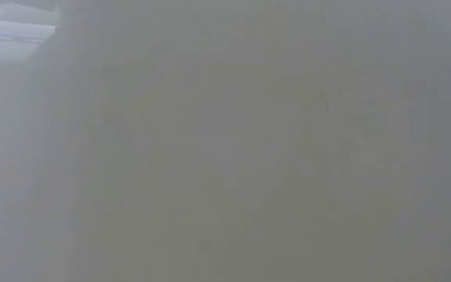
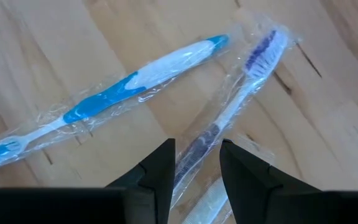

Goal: Pick & Place Toothbrushes
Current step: Put the purple toothbrush into the white bin, then put the orange toothbrush into the bottom transparent bin

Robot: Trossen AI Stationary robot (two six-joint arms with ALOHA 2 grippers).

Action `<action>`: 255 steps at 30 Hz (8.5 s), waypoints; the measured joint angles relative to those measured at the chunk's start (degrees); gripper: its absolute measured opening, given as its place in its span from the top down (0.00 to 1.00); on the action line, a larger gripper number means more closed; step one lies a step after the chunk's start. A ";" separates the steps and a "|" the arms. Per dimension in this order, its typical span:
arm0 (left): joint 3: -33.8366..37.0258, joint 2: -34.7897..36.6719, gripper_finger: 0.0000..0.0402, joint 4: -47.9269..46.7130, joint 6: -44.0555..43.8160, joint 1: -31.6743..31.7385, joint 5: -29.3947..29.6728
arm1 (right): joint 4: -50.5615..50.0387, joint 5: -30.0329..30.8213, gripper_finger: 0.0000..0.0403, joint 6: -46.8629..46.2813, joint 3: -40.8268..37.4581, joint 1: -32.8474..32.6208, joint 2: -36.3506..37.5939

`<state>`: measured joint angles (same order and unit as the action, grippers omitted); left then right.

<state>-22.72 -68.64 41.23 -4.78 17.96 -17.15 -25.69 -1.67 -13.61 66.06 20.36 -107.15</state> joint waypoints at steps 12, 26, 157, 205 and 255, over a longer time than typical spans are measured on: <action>0.00 0.00 0.71 -0.02 0.00 0.00 0.00 | 0.50 -0.02 0.70 -2.10 0.00 -0.46 0.00; 0.00 0.00 0.71 -0.02 -0.02 0.00 -0.02 | 0.90 -0.02 0.70 -2.98 -0.02 -0.50 0.00; 0.00 0.00 0.71 -2.25 -1.73 -0.90 -0.12 | 0.22 1.16 1.00 -7.86 19.95 -51.59 2.31; 0.00 0.00 0.71 -2.67 -1.64 -0.85 -0.13 | -1.72 -7.41 1.00 24.55 18.89 -49.46 -4.70; 0.00 0.00 0.71 -2.68 -1.66 -0.86 -0.04 | 2.52 -8.90 0.63 9.51 27.97 -44.76 -4.70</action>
<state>-22.72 -68.64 38.55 -6.44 17.09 -17.19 -23.17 -10.57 -4.10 94.04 -24.40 -111.85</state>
